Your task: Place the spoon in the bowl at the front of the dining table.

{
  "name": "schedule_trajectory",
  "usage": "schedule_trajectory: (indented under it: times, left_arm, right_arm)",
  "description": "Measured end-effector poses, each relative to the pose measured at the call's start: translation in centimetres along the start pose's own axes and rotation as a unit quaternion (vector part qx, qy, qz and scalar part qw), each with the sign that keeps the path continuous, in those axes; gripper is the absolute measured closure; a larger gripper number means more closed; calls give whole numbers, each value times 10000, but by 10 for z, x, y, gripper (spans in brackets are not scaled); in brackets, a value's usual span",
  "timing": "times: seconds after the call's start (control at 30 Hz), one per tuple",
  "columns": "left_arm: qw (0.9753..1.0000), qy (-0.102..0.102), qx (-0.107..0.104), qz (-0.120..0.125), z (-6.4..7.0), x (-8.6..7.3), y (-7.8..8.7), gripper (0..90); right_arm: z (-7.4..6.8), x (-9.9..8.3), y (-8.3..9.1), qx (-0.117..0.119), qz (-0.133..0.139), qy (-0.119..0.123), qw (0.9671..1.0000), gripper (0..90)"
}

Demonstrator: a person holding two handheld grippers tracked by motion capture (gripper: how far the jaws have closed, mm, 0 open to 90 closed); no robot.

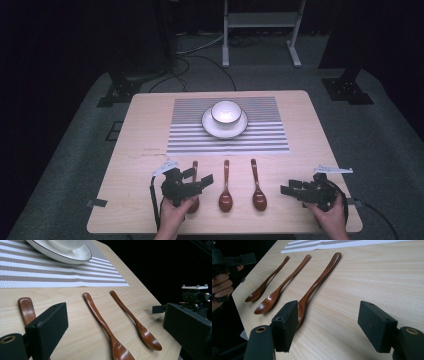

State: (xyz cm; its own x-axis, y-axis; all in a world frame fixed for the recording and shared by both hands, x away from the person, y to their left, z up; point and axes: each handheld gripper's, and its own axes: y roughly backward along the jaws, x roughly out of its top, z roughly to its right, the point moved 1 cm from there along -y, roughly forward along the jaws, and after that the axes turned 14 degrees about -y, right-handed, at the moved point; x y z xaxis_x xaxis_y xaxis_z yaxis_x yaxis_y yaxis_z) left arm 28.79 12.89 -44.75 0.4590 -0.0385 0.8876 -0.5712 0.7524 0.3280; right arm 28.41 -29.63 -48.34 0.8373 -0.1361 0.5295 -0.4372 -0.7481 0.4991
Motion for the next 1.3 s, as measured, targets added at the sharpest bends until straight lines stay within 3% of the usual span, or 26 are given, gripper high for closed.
schedule_trajectory:
  times: [0.7, 1.3]
  left_arm:
    - [9989, -84, -371, -264, 19, -9, -11, 50]
    - [9961, -177, -684, -532, 37, -15, -20, 50]
  right_arm:
    - [-2, 0, -4, -43, -31, 42, 10000, 304]
    - [-3, -1, -5, 16, -46, 46, 10000, 302]
